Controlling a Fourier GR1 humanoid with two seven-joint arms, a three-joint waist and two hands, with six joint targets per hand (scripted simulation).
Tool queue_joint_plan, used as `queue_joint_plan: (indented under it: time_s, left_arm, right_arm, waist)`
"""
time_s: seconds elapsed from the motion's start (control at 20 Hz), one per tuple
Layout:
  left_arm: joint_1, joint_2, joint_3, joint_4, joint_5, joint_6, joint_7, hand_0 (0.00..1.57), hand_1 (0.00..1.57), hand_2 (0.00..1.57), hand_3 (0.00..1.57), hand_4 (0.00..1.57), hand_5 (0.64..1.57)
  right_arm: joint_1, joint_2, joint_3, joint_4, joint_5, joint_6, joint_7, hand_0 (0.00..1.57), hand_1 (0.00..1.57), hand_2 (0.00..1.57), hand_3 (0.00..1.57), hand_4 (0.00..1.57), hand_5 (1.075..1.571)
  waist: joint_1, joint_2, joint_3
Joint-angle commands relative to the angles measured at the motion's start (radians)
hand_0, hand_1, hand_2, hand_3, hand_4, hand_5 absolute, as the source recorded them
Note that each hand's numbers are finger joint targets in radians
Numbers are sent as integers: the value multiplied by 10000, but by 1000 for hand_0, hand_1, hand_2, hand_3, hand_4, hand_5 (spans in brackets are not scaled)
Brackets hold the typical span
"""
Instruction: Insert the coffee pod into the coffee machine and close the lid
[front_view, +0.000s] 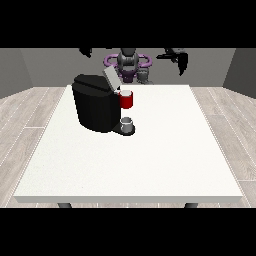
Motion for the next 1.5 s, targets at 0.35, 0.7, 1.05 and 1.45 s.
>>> queue_joint_plan:
  time_s: [0.35, 0.7, 1.05, 1.45]
  left_arm:
    - [1050, 39, -462, -2369, 1181, 109, 407, 0, 0, 0, 0, 0, 1571]
    - [2085, 337, -1145, -4153, 1631, 455, 1638, 0, 0, 0, 0, 0, 1571]
    - [2247, 335, -1426, -4500, 1479, 878, 982, 0, 0, 0, 0, 0, 1571]
    - [2056, 535, -1201, -4662, 1923, 1298, 1378, 0, 0, 0, 0, 0, 1571]
  right_arm:
    - [-1389, 167, -275, 1129, -18, 201, -297, 0, 0, 0, 0, 0, 1571]
    - [-1661, -99, -543, 2107, -162, 837, -576, 0, 0, 0, 0, 0, 1571]
    - [-2658, 149, -486, 2930, 161, 566, -1000, 0, 0, 0, 0, 0, 1571]
    - [-3625, 366, -408, 3426, 407, 435, -740, 0, 0, 0, 0, 0, 1571]
  waist:
    - [110, 1489, 1]
    - [-85, 1520, 2]
    - [-226, 2290, 1]
    - [-282, 2538, 0]
